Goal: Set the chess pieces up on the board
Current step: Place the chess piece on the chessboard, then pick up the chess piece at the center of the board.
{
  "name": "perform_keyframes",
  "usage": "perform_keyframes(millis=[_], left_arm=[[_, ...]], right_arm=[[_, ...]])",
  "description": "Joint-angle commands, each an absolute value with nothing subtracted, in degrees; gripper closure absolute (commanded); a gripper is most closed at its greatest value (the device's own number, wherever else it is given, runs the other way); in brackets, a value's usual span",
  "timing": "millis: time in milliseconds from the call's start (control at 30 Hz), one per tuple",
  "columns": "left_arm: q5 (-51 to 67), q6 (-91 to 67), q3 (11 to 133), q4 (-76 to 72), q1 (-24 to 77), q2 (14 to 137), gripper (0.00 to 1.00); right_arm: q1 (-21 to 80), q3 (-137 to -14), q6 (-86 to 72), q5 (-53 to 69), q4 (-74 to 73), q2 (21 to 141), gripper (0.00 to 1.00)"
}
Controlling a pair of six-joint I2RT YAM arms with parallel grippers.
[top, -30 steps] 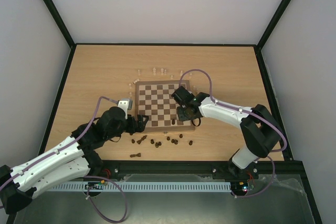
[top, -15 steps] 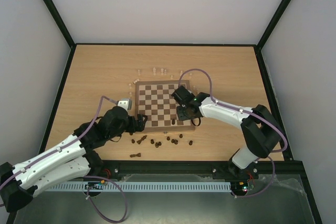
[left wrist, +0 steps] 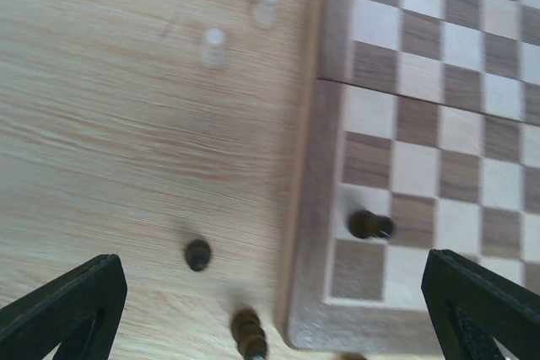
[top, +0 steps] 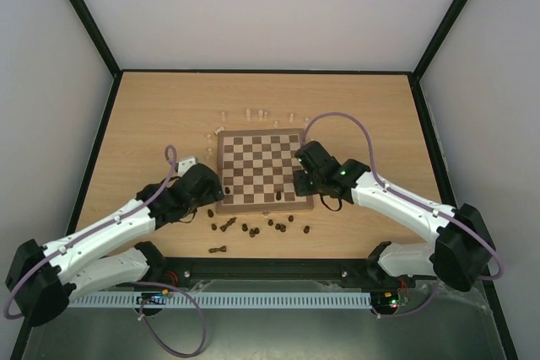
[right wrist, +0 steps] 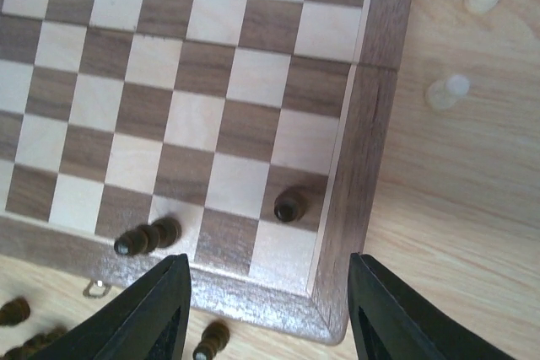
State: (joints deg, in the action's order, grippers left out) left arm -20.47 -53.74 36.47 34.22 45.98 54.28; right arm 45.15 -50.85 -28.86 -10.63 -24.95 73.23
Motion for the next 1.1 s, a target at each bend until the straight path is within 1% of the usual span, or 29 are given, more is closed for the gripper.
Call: perform_keyframes(millis=[0,333,700,900,1067], left_arm=[[-23.14,-57.98,35.28,36.29,42.56,57.39,0.01],[-20.82,-55.52,34.38,33.07,37.79,64.04,0.01],[-16.08,-54.17,32.33,30.73,37.36,67.76,0.30],[-14.93,-54.57,30.48,30.50,37.38,66.14,0.49],[-15.16,-54.09,30.64,29.46,37.35,67.43,0.59]], right_arm=[[45.58,-48.30,-27.87,-6.47,-24.47,69.99,0.48],[45.59,-46.86,-27.25,-1.09,-22.94,66.79,0.48],[45.80,-45.98,-27.07,0.61,-22.14,65.96,0.48],[45.84,-45.73,-27.16,0.57,-22.06,65.90,0.48],[45.96,-45.69,-27.12,0.68,-21.77,66.09,0.48]])
